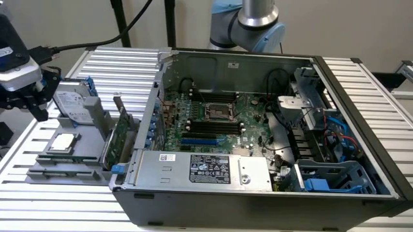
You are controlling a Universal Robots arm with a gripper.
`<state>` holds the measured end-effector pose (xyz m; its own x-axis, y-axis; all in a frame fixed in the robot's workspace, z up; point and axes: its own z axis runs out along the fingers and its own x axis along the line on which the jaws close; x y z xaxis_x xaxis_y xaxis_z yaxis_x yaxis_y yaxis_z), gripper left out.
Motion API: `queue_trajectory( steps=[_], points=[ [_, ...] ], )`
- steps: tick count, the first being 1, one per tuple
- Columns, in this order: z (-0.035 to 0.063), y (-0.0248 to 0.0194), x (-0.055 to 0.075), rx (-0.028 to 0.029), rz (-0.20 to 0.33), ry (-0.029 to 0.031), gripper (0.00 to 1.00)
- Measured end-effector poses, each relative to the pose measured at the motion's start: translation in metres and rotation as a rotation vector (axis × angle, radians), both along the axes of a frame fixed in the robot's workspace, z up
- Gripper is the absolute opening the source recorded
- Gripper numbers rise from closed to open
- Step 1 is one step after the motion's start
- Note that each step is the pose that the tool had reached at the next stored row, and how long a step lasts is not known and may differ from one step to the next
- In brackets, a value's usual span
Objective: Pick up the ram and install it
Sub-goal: 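Pick up the ram and move it above insertion slot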
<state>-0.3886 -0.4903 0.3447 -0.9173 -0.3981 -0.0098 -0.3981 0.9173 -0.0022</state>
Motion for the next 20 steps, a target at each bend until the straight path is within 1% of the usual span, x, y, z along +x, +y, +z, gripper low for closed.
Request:
queue_trajectory(
  steps=[20],
  points=[
    [-0.0118,0.0,0.0,0.0,0.364,0.0095,0.0]
  ],
)
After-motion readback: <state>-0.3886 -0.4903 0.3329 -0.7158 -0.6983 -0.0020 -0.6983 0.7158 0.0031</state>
